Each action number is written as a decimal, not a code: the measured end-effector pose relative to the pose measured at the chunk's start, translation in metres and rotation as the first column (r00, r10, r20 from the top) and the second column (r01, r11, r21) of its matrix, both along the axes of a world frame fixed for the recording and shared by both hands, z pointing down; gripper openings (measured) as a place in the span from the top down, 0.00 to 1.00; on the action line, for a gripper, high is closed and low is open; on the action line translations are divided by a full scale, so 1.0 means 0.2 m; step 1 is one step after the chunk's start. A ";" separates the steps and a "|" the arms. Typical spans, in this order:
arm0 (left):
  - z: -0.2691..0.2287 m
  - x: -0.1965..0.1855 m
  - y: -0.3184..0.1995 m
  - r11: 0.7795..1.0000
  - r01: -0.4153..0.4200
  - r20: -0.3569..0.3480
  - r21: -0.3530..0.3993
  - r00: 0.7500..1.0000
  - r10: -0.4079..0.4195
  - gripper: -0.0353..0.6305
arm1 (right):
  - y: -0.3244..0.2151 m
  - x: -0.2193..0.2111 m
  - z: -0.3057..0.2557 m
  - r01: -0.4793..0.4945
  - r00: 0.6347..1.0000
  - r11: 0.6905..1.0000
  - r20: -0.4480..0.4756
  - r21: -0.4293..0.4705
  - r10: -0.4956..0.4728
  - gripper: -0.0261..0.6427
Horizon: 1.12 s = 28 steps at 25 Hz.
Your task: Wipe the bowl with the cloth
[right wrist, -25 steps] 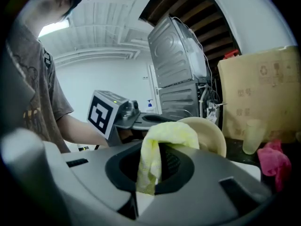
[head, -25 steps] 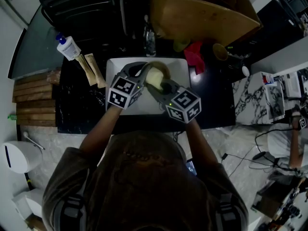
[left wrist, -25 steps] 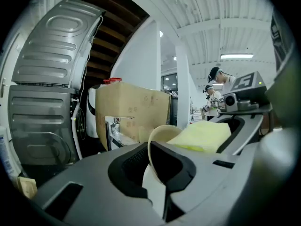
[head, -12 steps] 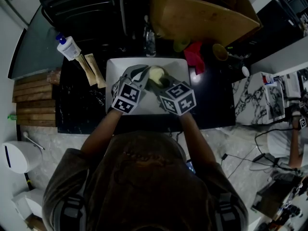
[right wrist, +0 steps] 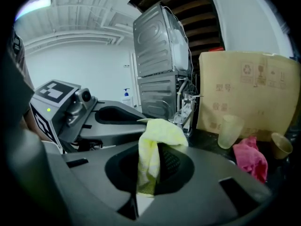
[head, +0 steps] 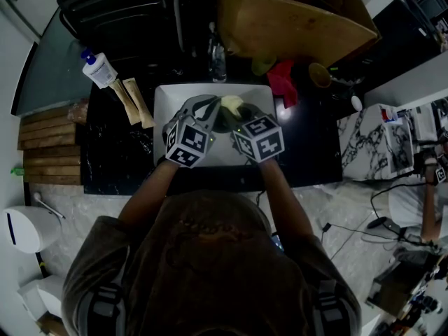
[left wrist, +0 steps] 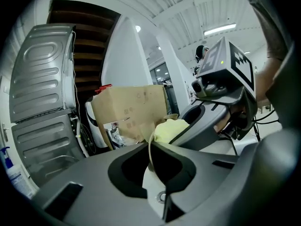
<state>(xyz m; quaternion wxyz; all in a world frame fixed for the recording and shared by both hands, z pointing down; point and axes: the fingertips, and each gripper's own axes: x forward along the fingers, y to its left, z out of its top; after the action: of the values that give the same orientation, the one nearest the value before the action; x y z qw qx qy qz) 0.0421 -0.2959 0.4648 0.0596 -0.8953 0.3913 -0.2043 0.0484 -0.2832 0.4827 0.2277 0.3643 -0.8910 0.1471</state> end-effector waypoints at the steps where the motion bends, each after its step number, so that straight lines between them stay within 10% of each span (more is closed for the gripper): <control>1: -0.01 -0.01 -0.01 1.000 0.006 -0.001 0.004 1.000 -0.006 0.91 | 0.00 0.01 0.01 -0.012 1.000 1.000 -0.014 -0.003 0.012 0.93; 28: -0.02 0.01 -0.01 1.000 -0.002 -0.042 -0.006 0.999 0.002 0.90 | 0.15 -0.11 0.13 0.105 0.994 0.990 -0.013 -0.095 -0.106 0.93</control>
<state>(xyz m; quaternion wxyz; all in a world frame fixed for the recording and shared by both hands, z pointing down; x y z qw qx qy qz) 0.0436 -0.2973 0.4598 0.0489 -0.9001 0.3908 -0.1863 0.0271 -0.2538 0.5078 0.2600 0.3068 -0.8990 0.1733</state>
